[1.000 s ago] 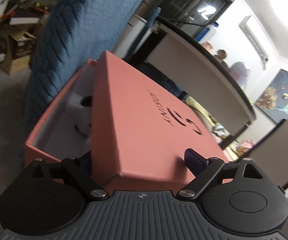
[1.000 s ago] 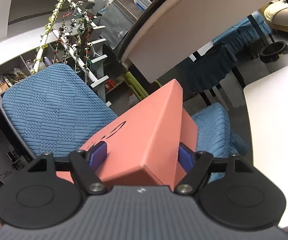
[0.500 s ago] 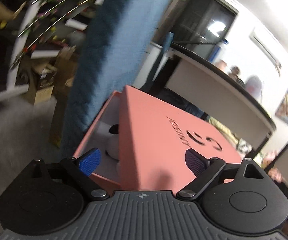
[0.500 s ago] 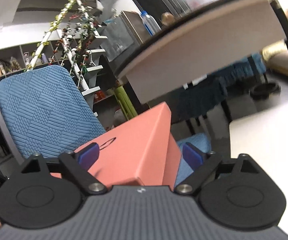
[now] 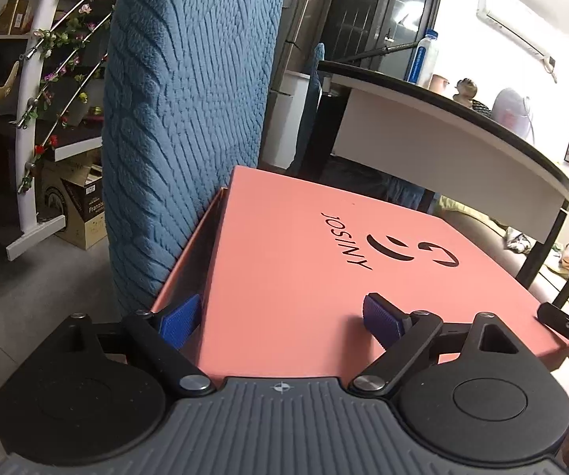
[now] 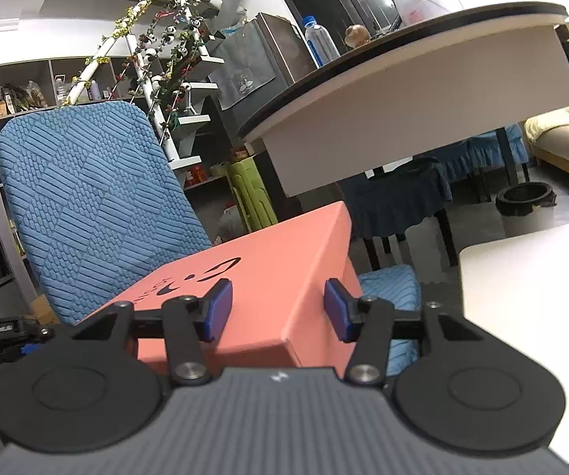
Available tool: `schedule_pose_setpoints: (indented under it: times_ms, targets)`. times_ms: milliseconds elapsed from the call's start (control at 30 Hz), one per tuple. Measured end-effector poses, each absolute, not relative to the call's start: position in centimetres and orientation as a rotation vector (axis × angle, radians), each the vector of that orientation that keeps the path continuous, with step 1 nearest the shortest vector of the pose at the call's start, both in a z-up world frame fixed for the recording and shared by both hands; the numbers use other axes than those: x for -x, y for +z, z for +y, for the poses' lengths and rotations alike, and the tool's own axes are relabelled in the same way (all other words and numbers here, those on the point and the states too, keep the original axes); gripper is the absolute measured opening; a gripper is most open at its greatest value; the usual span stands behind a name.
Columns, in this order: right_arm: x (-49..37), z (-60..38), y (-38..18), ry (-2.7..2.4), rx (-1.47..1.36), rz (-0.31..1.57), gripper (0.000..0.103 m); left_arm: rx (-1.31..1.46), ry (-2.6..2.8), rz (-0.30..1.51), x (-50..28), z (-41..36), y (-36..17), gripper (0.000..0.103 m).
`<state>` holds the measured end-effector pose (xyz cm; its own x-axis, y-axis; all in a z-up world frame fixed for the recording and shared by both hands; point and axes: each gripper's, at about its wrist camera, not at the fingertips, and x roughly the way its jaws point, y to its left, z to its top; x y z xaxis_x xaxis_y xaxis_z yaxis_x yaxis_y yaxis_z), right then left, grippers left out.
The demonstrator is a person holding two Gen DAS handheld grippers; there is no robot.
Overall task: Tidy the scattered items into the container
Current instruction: 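Press the lid down onto the box with both tools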
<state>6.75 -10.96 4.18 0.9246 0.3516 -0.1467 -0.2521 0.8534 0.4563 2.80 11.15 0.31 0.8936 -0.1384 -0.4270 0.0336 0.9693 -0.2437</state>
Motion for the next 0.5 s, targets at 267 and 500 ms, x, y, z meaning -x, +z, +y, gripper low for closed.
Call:
schedule_pose_setpoints:
  times_ms: [267,500]
  targets:
    - [-6.7,-10.0,3.9,0.392,-0.489,0.253,0.053,0.235,-0.075,0.459,-3.7,13.7,0.1,0.092]
    - [-6.5,-9.6,3.7,0.430,-0.524,0.270,0.053,0.266,-0.086,0.487,-4.1,14.9,-0.3,0.092]
